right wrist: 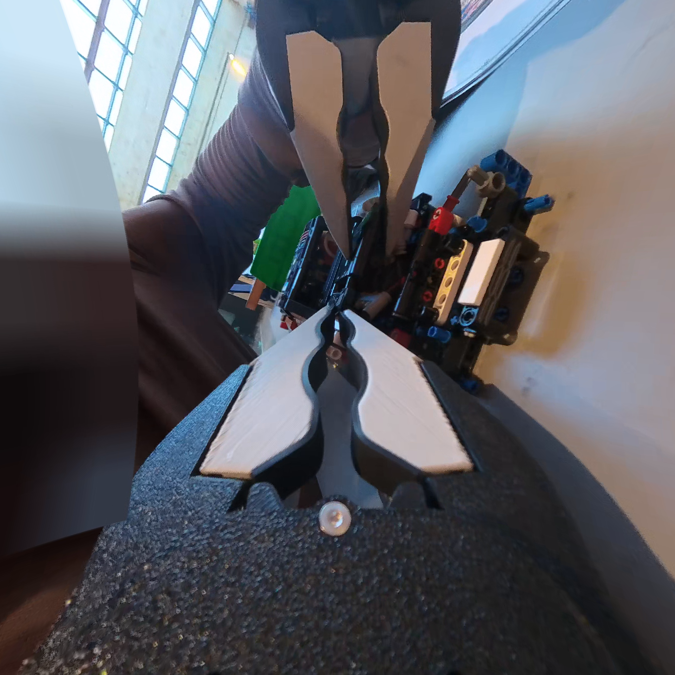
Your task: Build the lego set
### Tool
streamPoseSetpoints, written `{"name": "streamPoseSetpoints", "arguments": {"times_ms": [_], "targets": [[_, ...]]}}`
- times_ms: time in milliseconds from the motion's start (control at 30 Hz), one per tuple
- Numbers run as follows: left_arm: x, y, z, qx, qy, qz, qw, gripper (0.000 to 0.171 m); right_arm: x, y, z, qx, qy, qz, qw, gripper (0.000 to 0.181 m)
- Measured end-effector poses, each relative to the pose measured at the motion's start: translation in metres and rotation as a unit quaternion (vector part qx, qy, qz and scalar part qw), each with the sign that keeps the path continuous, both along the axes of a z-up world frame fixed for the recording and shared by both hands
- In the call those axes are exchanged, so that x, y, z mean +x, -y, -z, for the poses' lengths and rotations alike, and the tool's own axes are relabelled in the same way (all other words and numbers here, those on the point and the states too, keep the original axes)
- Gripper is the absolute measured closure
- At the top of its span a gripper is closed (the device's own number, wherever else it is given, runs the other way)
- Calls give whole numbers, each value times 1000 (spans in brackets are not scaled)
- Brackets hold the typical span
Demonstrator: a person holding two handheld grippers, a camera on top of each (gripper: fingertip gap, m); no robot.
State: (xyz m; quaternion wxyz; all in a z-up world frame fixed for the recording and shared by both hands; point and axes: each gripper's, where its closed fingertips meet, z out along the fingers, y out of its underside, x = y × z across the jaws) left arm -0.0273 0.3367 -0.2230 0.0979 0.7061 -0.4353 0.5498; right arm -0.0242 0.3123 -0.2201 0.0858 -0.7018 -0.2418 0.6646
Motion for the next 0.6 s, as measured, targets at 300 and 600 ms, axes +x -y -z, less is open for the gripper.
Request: {"name": "streamPoseSetpoints", "arguments": {"times_ms": [300,600], "targets": [[-2,2,-1,3,5,16,1000,163,-4,2,0,43,0,-61,997,181],[-1,7,-2,-26,27,25,999,164,-3,6,2,30,1,-94,995,181]]}}
